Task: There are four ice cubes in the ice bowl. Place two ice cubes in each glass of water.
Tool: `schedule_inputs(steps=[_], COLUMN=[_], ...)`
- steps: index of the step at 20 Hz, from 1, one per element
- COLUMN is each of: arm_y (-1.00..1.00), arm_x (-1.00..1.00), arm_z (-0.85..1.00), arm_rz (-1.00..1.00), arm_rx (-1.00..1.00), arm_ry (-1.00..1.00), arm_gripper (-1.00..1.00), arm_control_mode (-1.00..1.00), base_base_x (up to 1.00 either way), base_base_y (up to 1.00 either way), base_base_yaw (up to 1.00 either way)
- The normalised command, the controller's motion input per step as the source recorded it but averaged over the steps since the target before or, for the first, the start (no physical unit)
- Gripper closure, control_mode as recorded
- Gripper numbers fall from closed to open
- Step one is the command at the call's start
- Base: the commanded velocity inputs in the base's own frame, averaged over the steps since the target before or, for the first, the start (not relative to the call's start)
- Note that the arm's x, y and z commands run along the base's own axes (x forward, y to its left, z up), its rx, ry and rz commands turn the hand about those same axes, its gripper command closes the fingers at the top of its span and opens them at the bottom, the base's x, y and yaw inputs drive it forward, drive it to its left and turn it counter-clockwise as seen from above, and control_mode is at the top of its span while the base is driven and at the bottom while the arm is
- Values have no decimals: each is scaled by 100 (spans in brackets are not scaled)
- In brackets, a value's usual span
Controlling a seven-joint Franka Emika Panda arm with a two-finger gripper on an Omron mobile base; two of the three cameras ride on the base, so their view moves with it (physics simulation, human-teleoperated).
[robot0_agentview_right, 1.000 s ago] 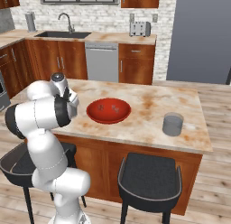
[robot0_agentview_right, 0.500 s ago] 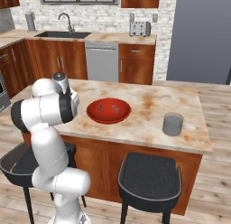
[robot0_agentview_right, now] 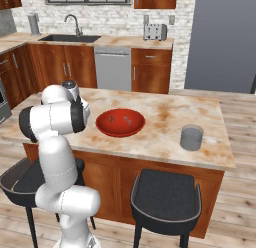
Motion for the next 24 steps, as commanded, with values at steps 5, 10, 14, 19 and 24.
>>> schedule_inputs(steps=[5,10,14,19,24], arm_y=[0,0,0,0,0], arm_x=[27,6,4,18,34], arm_z=[-6,-22,-31,-11,-1], arm_rz=[0,0,0,0,0], arm_rx=[-2,-2,-1,0,-1], arm_ry=[0,3,5,4,4], arm_gripper=[100,100,100,100,-100], arm_control_mode=[-100,-100,-100,-100,-100], base_base_x=[0,0,0,0,0], base_base_y=[0,0,0,0,0], base_base_yaw=[0,0,0,0,0])
